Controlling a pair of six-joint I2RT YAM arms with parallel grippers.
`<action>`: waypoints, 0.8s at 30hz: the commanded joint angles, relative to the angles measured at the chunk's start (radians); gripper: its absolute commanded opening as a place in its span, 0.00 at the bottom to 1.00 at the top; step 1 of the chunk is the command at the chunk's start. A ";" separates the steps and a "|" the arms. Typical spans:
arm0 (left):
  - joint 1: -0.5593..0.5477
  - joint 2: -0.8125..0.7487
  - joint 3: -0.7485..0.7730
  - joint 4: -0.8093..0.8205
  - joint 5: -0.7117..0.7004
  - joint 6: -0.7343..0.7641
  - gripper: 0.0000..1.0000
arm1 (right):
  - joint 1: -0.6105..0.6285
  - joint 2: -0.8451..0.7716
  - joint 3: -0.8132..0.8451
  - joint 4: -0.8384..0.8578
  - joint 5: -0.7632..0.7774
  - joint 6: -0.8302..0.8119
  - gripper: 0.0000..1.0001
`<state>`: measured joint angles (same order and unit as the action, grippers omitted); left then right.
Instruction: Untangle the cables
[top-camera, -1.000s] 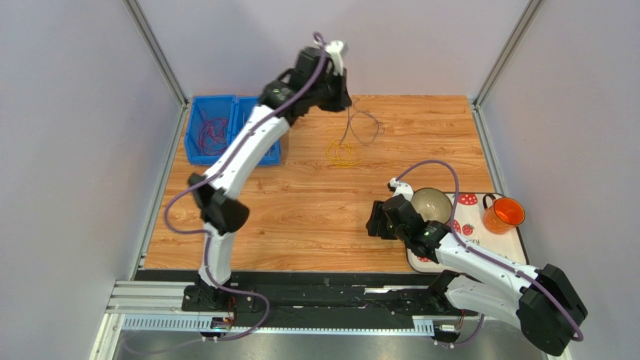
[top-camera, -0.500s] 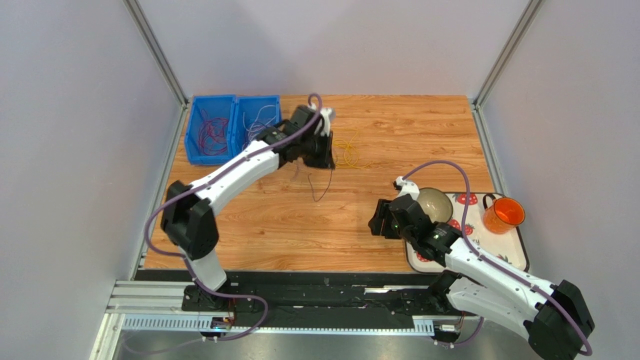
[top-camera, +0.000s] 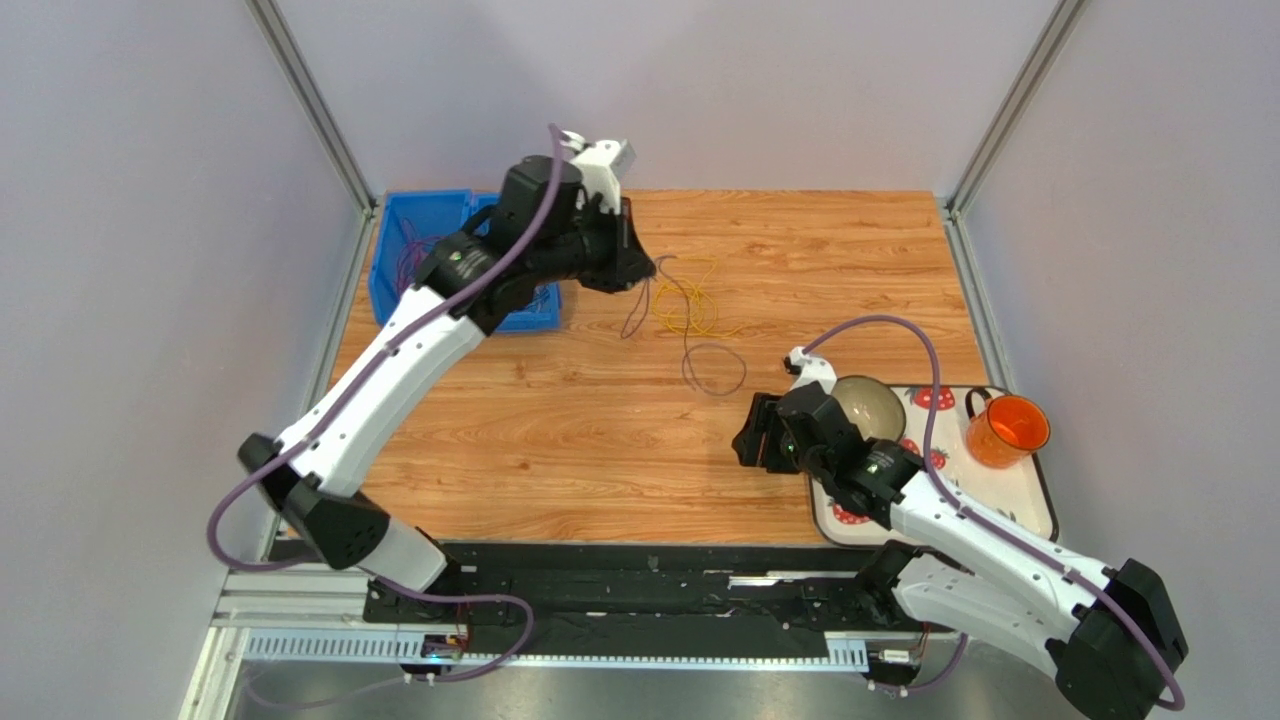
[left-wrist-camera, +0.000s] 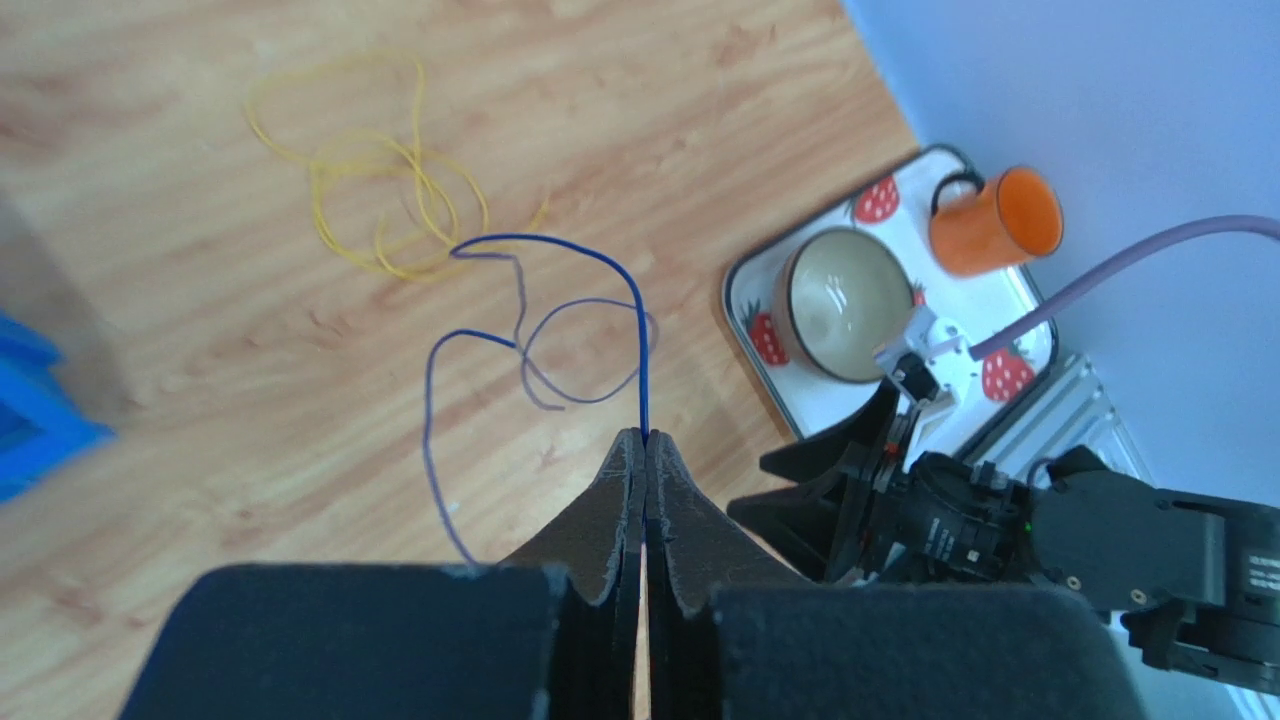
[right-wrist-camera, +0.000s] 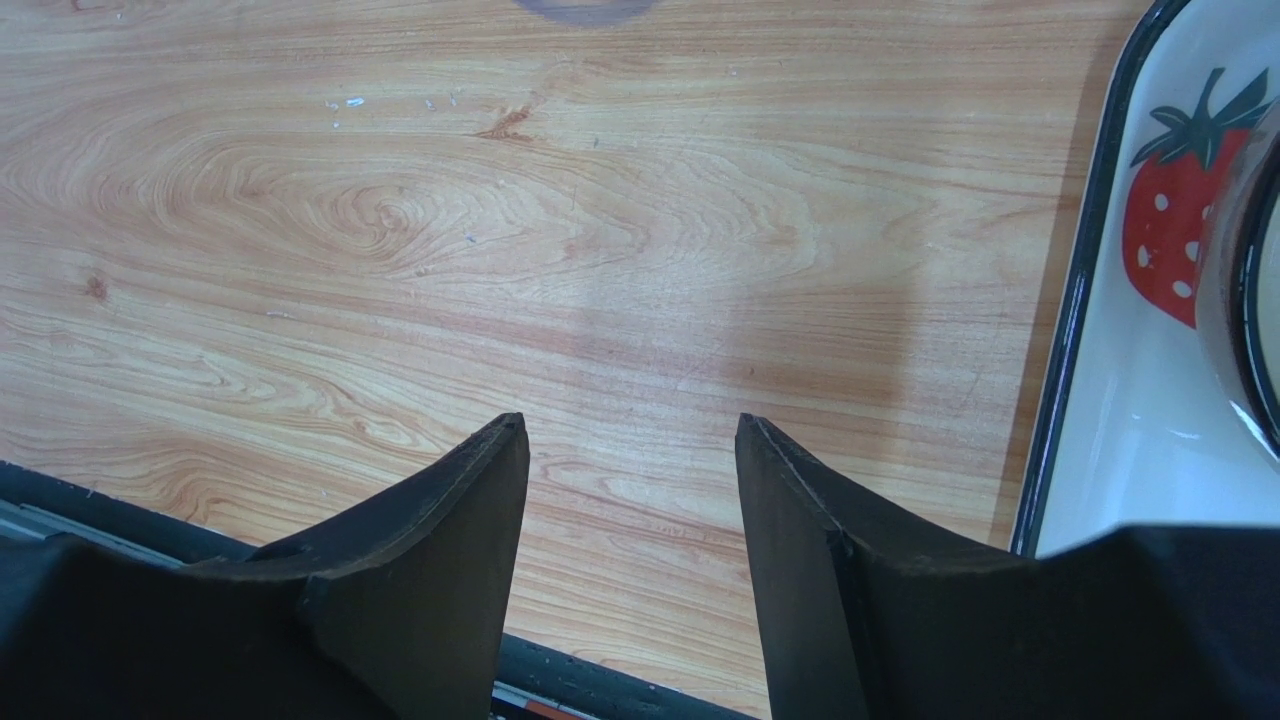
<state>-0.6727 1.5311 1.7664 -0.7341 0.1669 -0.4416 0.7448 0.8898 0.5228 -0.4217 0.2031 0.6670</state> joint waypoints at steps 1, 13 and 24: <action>0.002 -0.115 0.010 0.033 -0.163 0.090 0.00 | -0.001 -0.023 0.017 0.004 0.013 0.020 0.57; 0.146 -0.014 0.289 -0.155 -0.215 0.199 0.00 | -0.001 0.011 -0.029 0.034 -0.007 0.031 0.57; 0.268 -0.111 0.188 -0.070 -0.164 0.185 0.00 | -0.001 0.055 -0.049 0.083 -0.025 0.019 0.57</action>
<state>-0.4229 1.4933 1.9564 -0.8642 0.0231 -0.2852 0.7444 0.9375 0.4744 -0.3981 0.1791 0.6876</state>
